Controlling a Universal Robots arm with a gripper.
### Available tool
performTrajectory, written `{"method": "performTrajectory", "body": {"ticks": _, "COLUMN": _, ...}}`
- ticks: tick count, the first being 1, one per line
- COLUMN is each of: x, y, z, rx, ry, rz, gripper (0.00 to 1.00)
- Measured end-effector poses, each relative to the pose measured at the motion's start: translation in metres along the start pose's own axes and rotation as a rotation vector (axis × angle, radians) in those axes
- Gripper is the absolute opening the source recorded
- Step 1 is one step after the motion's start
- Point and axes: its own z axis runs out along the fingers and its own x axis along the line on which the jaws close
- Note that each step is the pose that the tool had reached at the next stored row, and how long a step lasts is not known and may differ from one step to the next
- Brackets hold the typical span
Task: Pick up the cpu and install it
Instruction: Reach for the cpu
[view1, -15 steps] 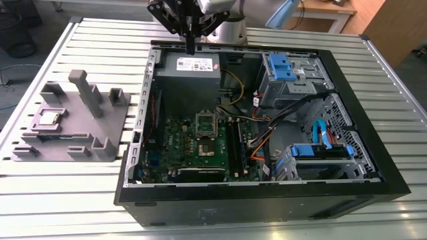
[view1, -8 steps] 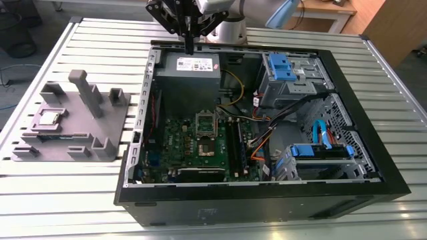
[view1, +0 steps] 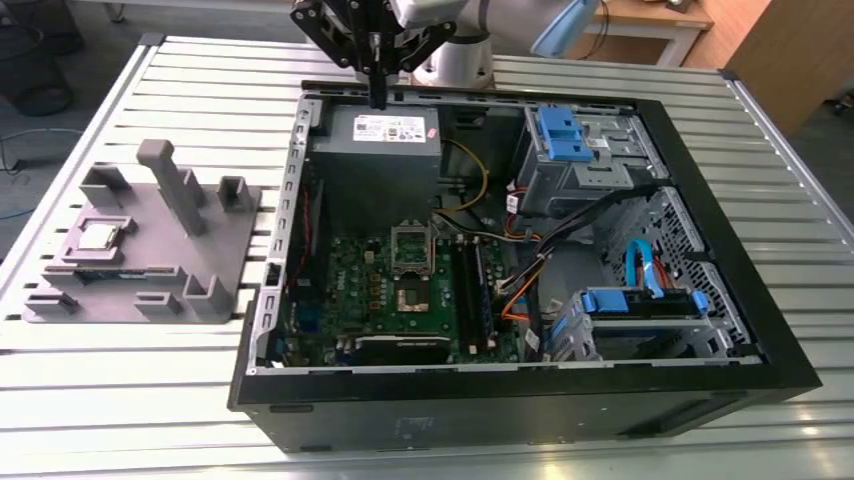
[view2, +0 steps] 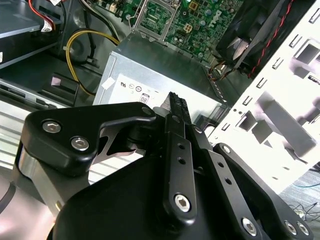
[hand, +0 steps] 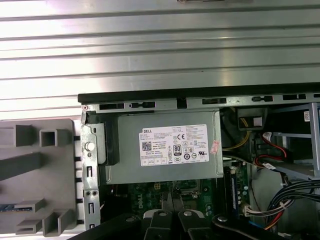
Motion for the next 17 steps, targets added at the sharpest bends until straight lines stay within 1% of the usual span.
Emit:
{"method": "performTrajectory", "body": {"ticks": 7, "x": 0.0033, "y": -0.0003, "z": -0.0001, "rx": -0.0001, "ry": 0.0, "rz": 0.0, "gripper": 0.11}}
{"method": "performTrajectory", "body": {"ticks": 17, "x": 0.01, "y": -0.0007, "z": -0.0003, "rx": 0.0, "ry": 0.0001, "rz": 0.0, "gripper": 0.11}}
